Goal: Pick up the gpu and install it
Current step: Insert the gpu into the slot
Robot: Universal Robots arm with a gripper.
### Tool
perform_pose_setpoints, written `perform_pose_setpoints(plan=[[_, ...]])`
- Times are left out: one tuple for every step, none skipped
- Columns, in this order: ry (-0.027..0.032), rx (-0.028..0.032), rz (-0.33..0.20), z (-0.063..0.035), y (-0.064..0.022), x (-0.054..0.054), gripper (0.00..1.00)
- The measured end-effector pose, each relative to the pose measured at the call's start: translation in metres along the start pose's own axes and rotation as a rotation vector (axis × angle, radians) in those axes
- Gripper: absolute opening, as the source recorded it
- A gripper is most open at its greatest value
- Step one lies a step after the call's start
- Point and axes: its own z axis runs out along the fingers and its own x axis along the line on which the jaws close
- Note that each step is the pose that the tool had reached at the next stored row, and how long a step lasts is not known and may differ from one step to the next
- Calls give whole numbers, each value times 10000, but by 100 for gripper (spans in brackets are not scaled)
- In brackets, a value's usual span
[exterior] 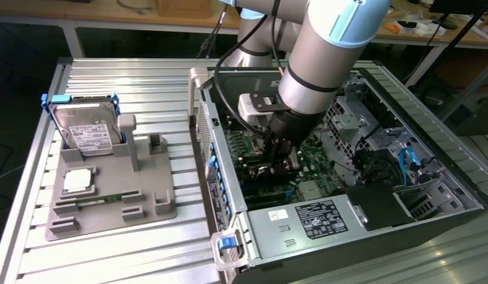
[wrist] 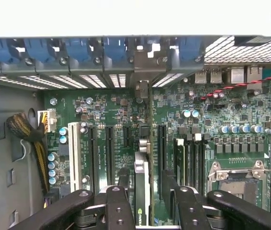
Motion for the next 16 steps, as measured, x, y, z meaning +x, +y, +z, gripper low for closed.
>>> perform_pose_setpoints(plan=[[-6,0,0,-12,1,0,40],[-19,-1,0,-31,1,-2,40],[-23,-1,0,-38,1,-3,40],[-30,-1,-1,-44,1,-4,40],[-38,0,-1,-47,1,-6,40],[-46,0,-2,-51,1,-7,40],[-65,-1,-3,-53,1,-9,40],[-79,-2,-3,-54,1,-12,40],[-89,-2,-2,-54,2,-18,40],[-95,-2,-1,-53,2,-35,40],[-97,-2,-2,-52,3,-58,40],[-103,-4,-2,-52,3,-73,39],[-124,-4,-3,-51,2,-81,39],[-134,-3,-3,-51,3,-87,39],[-140,-3,-5,-51,2,-90,32],[-144,-4,-4,-50,3,-95,26]])
